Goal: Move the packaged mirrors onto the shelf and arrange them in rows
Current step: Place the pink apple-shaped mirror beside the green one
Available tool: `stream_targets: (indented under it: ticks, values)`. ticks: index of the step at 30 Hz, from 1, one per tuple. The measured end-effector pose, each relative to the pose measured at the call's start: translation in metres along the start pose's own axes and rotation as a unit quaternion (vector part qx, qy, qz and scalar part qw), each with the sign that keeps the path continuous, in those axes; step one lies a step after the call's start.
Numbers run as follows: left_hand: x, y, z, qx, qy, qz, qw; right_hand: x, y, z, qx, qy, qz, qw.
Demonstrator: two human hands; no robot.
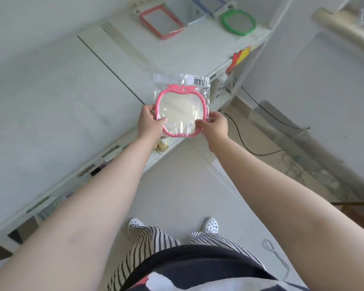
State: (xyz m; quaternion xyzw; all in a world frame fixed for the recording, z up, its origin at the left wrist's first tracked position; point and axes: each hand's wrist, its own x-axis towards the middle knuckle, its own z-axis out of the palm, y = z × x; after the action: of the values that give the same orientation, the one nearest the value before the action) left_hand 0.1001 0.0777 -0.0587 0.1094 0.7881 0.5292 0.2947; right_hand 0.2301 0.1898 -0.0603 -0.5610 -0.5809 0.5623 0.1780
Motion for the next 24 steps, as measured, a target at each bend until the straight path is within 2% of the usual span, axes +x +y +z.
stream_targets:
  ticks: [6, 11, 17, 24]
  values:
    - [-0.027, 0.009, 0.126, -0.004, -0.068, -0.006, 0.998, 0.041, 0.043, -0.124, 0.007, 0.042, 0.028, 0.999]
    - [-0.043, 0.025, 0.201, 0.019, -0.111, 0.004, 0.994, 0.064, 0.061, -0.194, 0.031, 0.068, 0.057, 0.996]
    - [-0.025, 0.055, 0.252, 0.093, -0.147, 0.038, 0.984, 0.098, 0.059, -0.234, 0.05, 0.097, 0.076, 0.991]
    - [0.026, 0.086, 0.293, 0.148, -0.163, 0.062, 0.973, 0.16, 0.03, -0.248, 0.033, 0.129, 0.091, 0.987]
